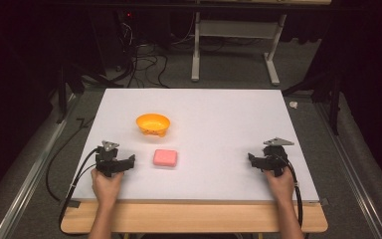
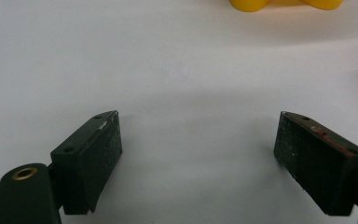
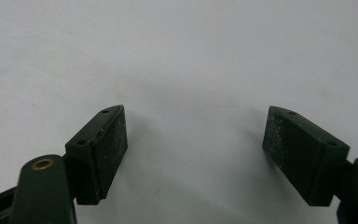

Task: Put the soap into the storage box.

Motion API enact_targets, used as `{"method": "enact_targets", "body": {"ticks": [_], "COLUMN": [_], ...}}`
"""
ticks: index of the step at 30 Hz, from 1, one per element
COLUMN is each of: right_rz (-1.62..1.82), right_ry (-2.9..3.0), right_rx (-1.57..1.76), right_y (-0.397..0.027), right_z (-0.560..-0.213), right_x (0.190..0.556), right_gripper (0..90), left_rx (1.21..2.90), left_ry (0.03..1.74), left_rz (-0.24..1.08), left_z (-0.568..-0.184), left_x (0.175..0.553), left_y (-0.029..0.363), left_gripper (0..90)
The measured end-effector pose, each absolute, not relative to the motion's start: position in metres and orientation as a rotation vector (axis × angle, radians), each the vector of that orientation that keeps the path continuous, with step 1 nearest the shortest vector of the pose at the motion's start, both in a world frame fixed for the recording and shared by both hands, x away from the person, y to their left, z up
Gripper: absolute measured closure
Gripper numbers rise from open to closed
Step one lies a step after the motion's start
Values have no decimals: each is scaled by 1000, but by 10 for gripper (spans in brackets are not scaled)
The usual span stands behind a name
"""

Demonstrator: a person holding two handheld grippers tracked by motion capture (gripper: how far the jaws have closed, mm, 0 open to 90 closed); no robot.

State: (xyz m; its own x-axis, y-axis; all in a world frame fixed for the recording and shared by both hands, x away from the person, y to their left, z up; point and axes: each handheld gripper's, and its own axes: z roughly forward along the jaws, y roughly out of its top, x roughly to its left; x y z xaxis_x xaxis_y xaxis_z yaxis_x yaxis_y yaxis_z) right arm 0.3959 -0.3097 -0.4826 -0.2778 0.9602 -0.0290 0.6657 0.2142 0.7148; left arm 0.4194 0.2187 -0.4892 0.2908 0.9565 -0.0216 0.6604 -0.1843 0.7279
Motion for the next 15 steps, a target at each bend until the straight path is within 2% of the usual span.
{"method": "enact_targets", "body": {"ticks": [15], "right_rz": [825], "right_ry": [2022], "right_rx": [1503], "right_y": [-310], "right_z": [-483], "right_x": [396], "right_gripper": [224], "left_rx": [1926], "left_ry": [1442], "left_rz": [595], "left_z": [-489], "left_x": [419], "left_y": [219], "left_gripper": [153]}}
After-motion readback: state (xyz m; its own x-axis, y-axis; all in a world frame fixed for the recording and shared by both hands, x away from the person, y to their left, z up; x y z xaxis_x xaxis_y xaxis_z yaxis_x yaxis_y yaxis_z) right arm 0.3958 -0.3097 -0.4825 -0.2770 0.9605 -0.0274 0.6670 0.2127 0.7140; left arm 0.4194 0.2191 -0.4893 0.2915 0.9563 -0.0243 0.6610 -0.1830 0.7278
